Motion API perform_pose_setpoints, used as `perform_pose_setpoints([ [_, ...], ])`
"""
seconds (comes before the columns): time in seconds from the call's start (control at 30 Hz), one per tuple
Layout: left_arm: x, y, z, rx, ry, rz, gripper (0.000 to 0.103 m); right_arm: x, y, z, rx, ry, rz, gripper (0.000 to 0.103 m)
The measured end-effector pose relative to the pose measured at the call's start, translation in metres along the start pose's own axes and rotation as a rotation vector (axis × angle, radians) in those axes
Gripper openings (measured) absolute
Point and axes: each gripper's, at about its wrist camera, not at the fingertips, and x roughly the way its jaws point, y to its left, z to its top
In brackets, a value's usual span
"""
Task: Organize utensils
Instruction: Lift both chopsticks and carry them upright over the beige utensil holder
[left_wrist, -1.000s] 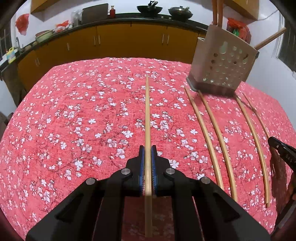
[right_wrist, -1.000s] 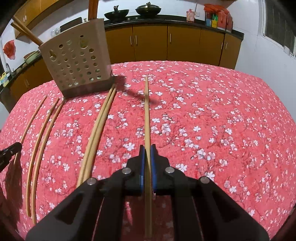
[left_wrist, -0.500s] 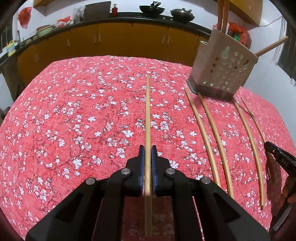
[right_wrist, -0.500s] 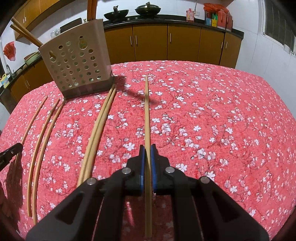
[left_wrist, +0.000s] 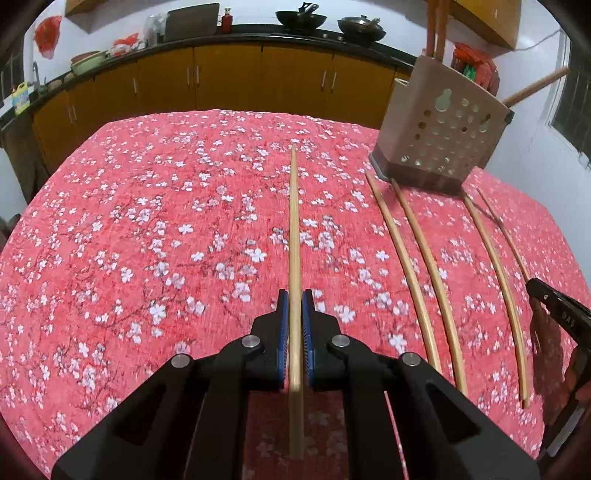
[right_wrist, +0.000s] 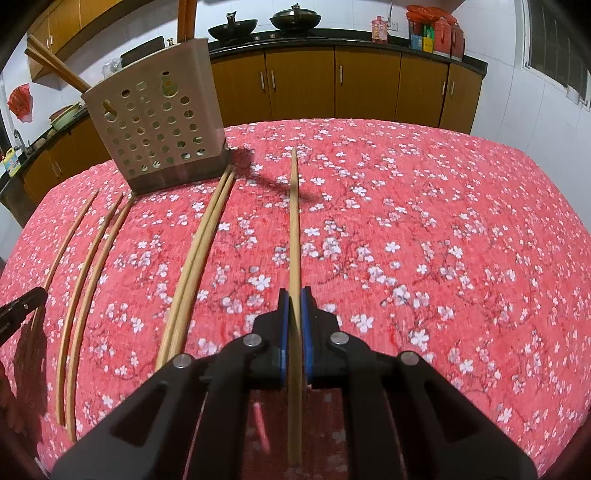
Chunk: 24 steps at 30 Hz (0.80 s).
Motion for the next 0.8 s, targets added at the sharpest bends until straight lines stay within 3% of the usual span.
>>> perform_pose_setpoints([
  [0.37,0.000,-0.004,0.003,0.012,0.009,0.009,0.008,-0.007,0.001,-0.001,-0.016,-0.007,0.010,0.008],
  [0.5,-0.011,0.001,0.010,0.004,-0.017,-0.002,0.008,-0.033,-0.002,0.008,-0.009,-0.078,0.025,0.007],
  [0.8,-0.066,0.005,0.040,0.011,-0.179,-0.025,0.008,-0.093,-0.010,0.037,0.022,-0.260,0.041,0.007],
])
